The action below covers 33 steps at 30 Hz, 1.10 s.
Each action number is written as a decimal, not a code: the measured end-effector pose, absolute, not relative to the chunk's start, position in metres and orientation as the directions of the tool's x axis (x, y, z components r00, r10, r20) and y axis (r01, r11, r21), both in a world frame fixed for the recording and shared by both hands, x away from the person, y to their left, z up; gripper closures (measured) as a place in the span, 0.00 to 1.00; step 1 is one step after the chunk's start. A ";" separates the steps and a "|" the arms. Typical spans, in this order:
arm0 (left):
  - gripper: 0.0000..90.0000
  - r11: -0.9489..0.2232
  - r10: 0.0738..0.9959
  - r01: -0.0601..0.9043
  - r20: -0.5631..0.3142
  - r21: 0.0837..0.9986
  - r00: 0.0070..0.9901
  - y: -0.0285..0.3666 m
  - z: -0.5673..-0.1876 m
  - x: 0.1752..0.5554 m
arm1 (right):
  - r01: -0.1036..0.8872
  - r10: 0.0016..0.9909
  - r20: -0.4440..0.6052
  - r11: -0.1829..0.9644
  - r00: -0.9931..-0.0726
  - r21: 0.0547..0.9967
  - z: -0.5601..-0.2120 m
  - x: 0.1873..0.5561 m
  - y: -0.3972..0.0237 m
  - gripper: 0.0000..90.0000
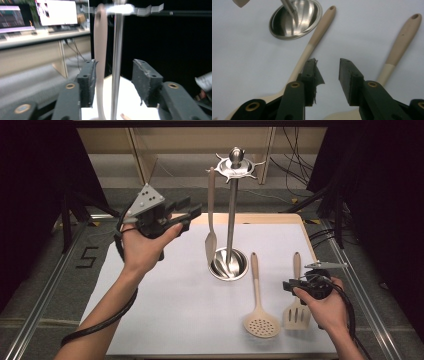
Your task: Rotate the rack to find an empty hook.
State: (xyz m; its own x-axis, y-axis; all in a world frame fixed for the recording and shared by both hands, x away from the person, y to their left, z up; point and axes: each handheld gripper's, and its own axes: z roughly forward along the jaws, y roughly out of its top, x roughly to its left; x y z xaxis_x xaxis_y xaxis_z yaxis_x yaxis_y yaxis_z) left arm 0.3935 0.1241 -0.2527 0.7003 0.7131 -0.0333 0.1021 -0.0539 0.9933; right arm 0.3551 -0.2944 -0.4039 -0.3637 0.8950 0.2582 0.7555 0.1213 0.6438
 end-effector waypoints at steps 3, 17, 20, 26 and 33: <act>0.52 -0.081 0.711 0.164 -0.058 0.983 0.700 0.139 -0.273 0.389 | 0.759 0.911 0.239 0.112 -0.337 0.641 -0.403 0.360 -0.303 0.77; 0.42 -0.123 0.764 0.330 -0.123 0.936 0.633 0.182 -0.353 0.371 | 0.879 0.972 0.130 0.114 -0.195 0.464 -0.414 0.388 -0.326 0.79; 0.41 -0.128 0.772 0.340 -0.121 0.932 0.624 0.185 -0.358 0.372 | 0.922 0.983 0.150 0.040 -0.106 0.386 -0.416 0.394 -0.320 0.75; 0.39 -0.132 0.782 0.348 -0.118 0.928 0.612 0.186 -0.364 0.373 | 0.939 0.985 0.130 0.060 -0.109 0.338 -0.425 0.404 -0.319 0.74; 0.37 -0.132 0.792 0.335 -0.104 0.933 0.602 0.190 -0.363 0.373 | 0.958 0.985 0.173 -0.039 -0.012 0.285 -0.426 0.410 -0.314 0.74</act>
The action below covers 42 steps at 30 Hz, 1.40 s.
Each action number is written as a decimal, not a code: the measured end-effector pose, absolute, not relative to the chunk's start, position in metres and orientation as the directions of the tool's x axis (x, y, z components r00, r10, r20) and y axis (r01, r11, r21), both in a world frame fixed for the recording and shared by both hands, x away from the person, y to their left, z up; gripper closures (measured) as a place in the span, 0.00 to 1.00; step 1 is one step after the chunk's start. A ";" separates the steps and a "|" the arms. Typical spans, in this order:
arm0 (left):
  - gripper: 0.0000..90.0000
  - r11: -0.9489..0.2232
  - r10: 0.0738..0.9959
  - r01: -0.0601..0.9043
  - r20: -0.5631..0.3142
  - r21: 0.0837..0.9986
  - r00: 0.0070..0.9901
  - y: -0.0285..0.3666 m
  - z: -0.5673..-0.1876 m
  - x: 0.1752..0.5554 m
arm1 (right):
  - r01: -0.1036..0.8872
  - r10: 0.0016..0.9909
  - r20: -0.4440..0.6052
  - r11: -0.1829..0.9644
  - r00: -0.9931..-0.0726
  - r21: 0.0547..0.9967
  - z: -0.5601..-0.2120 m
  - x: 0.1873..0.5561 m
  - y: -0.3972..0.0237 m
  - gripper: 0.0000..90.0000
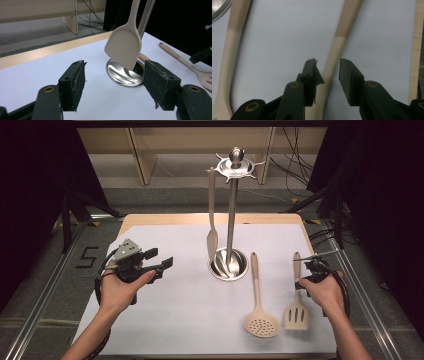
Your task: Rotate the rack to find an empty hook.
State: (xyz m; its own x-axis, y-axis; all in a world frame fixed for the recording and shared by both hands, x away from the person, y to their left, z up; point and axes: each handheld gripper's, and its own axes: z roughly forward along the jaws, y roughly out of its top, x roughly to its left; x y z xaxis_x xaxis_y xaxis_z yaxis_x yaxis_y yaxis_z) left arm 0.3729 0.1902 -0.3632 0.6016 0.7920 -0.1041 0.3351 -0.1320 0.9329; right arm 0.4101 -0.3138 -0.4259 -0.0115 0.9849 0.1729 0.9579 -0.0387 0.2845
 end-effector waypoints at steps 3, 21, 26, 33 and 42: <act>0.37 -0.134 0.792 0.338 -0.105 0.931 0.601 0.190 -0.364 0.373 | 0.947 0.985 0.160 0.004 -0.058 0.321 -0.433 0.420 -0.320 0.75; 0.37 -0.140 0.790 0.360 -0.115 0.922 0.602 0.188 -0.367 0.374 | 0.961 0.991 0.126 -0.004 -0.032 0.275 -0.444 0.429 -0.316 0.79; 0.38 -0.145 0.790 0.364 -0.114 0.920 0.603 0.188 -0.368 0.374 | 0.962 0.992 0.116 0.012 -0.045 0.271 -0.452 0.432 -0.321 0.79; 0.38 -0.151 0.788 0.365 -0.111 0.919 0.605 0.188 -0.369 0.375 | 0.968 0.992 0.122 -0.049 0.019 0.244 -0.451 0.434 -0.318 0.81; 0.38 -0.150 0.786 0.368 -0.115 0.918 0.607 0.187 -0.370 0.375 | 0.960 0.986 0.163 -0.080 0.036 0.268 -0.450 0.430 -0.320 0.87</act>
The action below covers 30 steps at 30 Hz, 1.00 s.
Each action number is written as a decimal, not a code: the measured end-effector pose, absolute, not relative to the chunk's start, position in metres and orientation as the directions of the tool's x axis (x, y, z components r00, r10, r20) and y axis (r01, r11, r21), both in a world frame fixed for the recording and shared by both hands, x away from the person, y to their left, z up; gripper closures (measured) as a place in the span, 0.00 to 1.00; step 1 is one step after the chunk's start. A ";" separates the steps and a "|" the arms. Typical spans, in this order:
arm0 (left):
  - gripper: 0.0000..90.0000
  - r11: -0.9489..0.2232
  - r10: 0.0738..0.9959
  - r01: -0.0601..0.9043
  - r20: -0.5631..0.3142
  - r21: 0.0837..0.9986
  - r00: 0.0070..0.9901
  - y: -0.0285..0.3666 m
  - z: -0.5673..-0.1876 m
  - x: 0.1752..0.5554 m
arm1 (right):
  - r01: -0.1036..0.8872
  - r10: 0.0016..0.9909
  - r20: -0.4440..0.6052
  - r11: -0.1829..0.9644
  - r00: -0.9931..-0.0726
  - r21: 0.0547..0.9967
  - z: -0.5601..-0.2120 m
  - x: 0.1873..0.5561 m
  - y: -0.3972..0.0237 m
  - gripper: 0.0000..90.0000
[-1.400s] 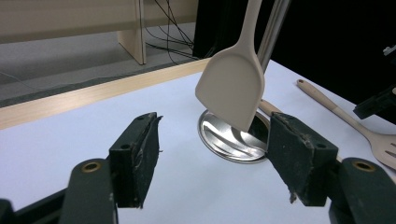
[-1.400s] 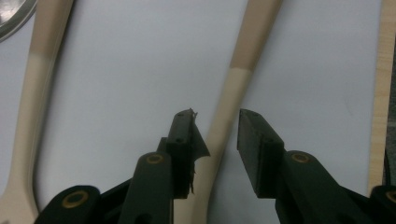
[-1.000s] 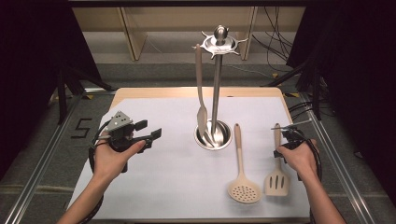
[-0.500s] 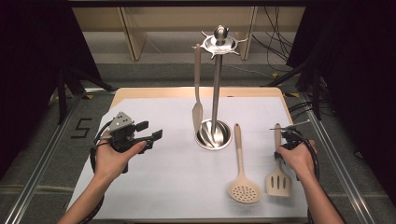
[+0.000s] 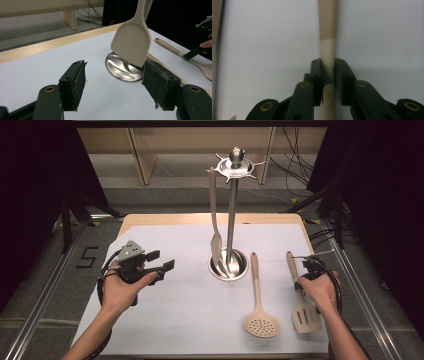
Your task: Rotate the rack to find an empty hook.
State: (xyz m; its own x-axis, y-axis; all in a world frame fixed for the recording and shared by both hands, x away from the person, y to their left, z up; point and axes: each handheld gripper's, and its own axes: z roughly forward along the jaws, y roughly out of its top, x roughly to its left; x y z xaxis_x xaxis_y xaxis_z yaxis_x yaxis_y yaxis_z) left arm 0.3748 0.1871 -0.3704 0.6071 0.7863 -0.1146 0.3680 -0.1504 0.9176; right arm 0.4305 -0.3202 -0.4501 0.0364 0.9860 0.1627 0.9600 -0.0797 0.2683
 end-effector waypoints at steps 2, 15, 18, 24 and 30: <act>0.38 -0.152 0.787 0.369 -0.113 0.917 0.606 0.187 -0.371 0.375 | 0.957 0.984 0.174 -0.084 0.036 0.276 -0.450 0.430 -0.322 0.87; 0.40 -0.142 0.774 0.369 -0.129 0.919 0.620 0.183 -0.372 0.374 | 0.924 0.973 0.224 -0.034 -0.056 0.381 -0.428 0.410 -0.319 0.87; 0.40 -0.148 0.773 0.371 -0.127 0.917 0.622 0.181 -0.373 0.373 | 0.905 0.965 0.257 -0.060 -0.056 0.421 -0.421 0.403 -0.314 0.87; 0.40 -0.148 0.764 0.371 -0.132 0.917 0.632 0.178 -0.375 0.374 | 0.858 0.948 0.263 0.018 -0.178 0.514 -0.420 0.396 -0.322 0.87; 0.40 -0.161 0.766 0.374 -0.124 0.913 0.631 0.178 -0.376 0.374 | 0.788 0.959 0.144 0.110 -0.244 0.606 -0.418 0.391 -0.325 0.87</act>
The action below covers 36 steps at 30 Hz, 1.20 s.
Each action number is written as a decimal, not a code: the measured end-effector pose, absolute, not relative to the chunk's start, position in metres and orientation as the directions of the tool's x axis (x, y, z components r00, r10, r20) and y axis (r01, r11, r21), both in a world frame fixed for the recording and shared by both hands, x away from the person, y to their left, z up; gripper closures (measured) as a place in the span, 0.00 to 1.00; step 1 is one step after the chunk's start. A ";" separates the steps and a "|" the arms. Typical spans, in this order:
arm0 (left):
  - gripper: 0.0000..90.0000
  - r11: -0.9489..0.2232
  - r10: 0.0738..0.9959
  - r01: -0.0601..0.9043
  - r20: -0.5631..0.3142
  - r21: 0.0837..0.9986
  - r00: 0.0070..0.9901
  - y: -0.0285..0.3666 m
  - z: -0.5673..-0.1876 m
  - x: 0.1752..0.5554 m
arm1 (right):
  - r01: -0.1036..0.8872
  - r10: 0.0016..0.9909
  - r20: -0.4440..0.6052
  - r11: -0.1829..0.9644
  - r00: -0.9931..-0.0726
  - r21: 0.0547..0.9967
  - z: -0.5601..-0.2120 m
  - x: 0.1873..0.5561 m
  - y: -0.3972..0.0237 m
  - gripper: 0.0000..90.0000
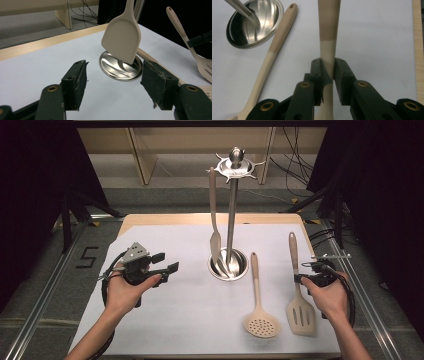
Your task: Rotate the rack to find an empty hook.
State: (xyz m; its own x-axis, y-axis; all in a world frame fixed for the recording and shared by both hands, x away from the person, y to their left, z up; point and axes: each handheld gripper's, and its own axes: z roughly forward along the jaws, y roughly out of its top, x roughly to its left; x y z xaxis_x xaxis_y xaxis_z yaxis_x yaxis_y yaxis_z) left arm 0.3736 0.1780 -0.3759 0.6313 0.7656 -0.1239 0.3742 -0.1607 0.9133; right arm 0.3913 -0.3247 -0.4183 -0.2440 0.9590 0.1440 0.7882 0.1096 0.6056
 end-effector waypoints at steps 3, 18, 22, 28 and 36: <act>0.40 -0.153 0.762 0.376 -0.133 0.914 0.633 0.177 -0.377 0.374 | 0.775 0.956 0.139 0.118 -0.257 0.620 -0.415 0.389 -0.324 0.87; 0.41 -0.157 0.763 0.366 -0.122 0.917 0.634 0.178 -0.376 0.374 | 0.681 0.940 0.159 0.095 -0.301 0.726 -0.394 0.372 -0.315 0.87; 0.41 -0.153 0.762 0.366 -0.126 0.918 0.635 0.176 -0.376 0.373 | 0.652 0.944 0.111 0.126 -0.310 0.748 -0.389 0.369 -0.314 0.87; 0.42 -0.159 0.759 0.364 -0.122 0.918 0.639 0.175 -0.376 0.374 | 0.637 0.944 0.153 0.072 -0.291 0.768 -0.382 0.363 -0.311 0.87; 0.42 -0.151 0.756 0.361 -0.128 0.920 0.642 0.172 -0.373 0.378 | 0.593 0.937 0.111 0.114 -0.330 0.797 -0.374 0.360 -0.315 0.87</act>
State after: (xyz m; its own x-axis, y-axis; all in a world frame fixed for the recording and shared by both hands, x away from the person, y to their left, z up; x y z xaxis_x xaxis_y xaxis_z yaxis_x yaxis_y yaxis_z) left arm 0.3779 0.1716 -0.3734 0.6419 0.7561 -0.1278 0.3608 -0.1507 0.9204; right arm 0.3604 -0.3153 -0.3741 -0.3300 0.9374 0.1114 0.5931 0.1141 0.7970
